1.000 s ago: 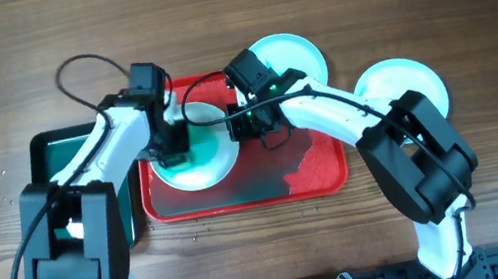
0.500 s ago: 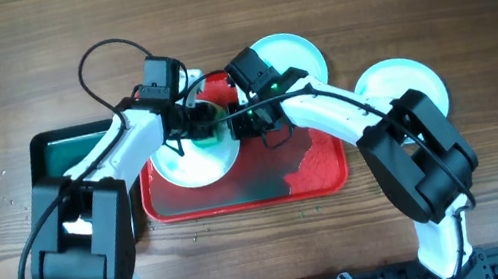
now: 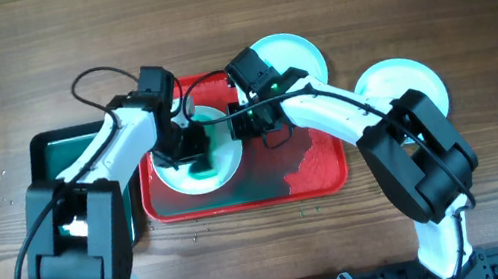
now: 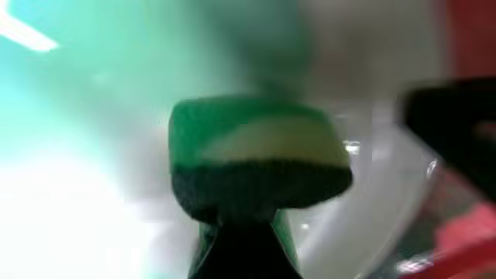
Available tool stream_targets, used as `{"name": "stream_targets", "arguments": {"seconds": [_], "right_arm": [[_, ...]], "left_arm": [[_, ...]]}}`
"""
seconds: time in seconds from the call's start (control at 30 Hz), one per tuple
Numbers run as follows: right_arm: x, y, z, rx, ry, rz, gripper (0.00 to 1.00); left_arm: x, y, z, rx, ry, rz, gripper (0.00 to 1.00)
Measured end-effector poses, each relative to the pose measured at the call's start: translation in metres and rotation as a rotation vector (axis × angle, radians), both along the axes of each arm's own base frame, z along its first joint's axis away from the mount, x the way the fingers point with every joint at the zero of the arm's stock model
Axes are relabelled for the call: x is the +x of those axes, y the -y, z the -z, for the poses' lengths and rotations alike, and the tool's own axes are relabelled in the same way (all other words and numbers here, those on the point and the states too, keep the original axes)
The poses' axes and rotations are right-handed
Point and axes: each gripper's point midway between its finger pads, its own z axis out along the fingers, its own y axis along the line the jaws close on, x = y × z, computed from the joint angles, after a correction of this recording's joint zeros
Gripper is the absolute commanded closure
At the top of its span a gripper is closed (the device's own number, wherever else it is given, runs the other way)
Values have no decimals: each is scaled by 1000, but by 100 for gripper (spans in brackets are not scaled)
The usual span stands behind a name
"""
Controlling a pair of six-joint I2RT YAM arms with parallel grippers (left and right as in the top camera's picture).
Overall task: Clean dirty plates on tray and stack at the side
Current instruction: 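Scrub the held plate with the sponge in the left gripper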
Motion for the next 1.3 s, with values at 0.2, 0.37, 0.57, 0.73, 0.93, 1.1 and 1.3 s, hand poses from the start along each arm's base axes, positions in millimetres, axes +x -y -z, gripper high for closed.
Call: {"name": "stream_targets", "arguments": {"seconds": [0.2, 0.37, 0.57, 0.73, 0.93, 1.1, 1.3], "right_arm": [[2, -1, 0, 2, 8, 2, 95], [1, -1, 0, 2, 7, 1, 95], [2, 2, 0, -4, 6, 6, 95], [2, 2, 0, -4, 6, 6, 95], [3, 2, 0, -4, 6, 7, 95], [2, 0, 0, -2, 7, 3, 94], [1, 0, 0, -2, 5, 2, 94]], "left_arm": [[64, 6, -1, 14, 262, -75, 96], [49, -71, 1, 418, 195, -474, 96], [9, -40, 5, 224, -27, -338, 96], [-2, 33, -5, -190, -66, -83, 96], [55, 38, -10, -205, 190, -74, 96], [67, -32, 1, 151, 196, -402, 96], [48, -82, -12, 265, 92, -593, 96]]}}
